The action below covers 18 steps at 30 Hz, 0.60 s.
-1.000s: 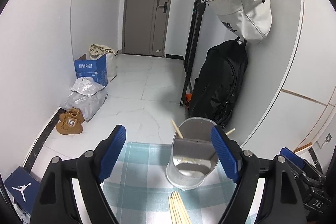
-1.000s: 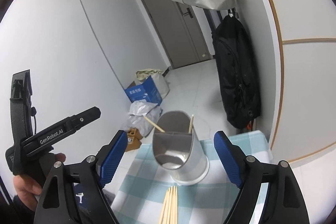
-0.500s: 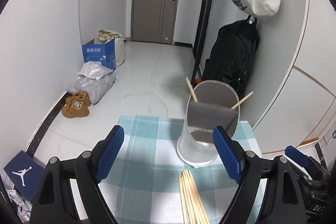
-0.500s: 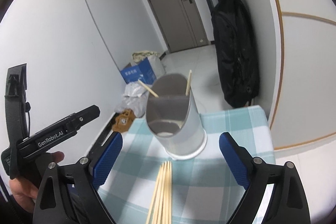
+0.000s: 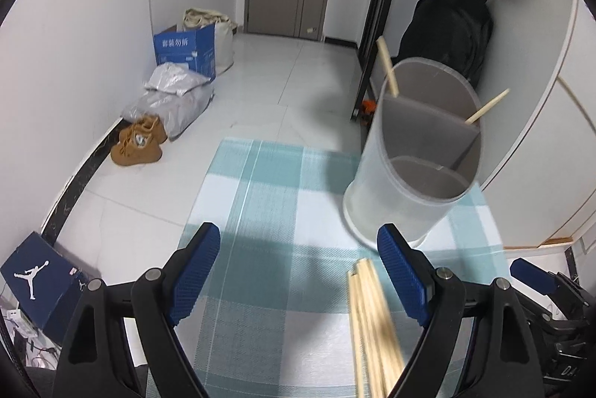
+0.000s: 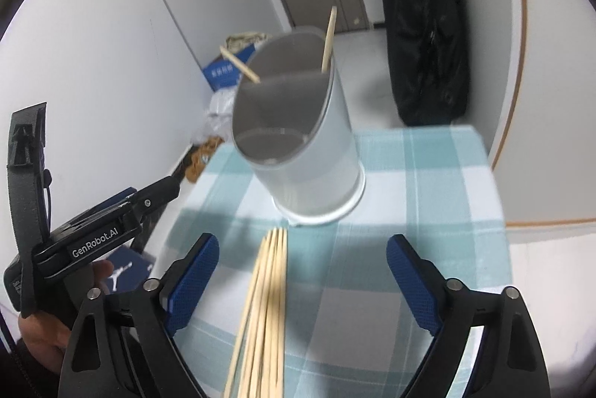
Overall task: Organize utensils
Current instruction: 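Pinch one chopstick from the bundle with the right gripper and lift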
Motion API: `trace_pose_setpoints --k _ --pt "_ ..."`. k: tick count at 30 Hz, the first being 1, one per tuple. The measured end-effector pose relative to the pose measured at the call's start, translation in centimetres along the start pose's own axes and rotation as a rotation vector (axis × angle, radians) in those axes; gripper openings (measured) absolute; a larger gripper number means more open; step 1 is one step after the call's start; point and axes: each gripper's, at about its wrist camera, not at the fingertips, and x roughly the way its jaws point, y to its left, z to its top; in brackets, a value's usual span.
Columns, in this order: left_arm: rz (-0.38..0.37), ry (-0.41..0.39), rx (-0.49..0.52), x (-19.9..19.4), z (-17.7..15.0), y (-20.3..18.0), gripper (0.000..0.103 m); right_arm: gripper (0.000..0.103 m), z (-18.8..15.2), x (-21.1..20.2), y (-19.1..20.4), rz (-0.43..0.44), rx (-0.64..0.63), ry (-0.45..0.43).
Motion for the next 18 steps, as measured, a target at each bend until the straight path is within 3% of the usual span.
trace_pose_setpoints --k 2,6,10,14,18 --pt "-0.001 0.019 -0.008 0.4 0.0 0.3 0.083 0.073 -0.4 1.2 0.1 -0.002 -0.007 0.039" --pt "0.008 0.048 -0.030 1.2 0.4 1.0 0.083 0.058 -1.2 3.3 0.3 -0.014 -0.023 0.113" --pt "0.032 0.077 -0.041 2.1 0.4 1.8 0.083 0.032 -1.8 5.9 0.8 -0.021 -0.047 0.195" --pt "0.052 0.104 -0.049 2.7 0.2 2.7 0.083 0.021 -2.5 8.3 1.3 -0.034 -0.080 0.266" --pt "0.039 0.148 -0.080 3.2 0.0 3.5 0.083 0.019 -3.1 9.7 1.7 -0.054 -0.109 0.306"
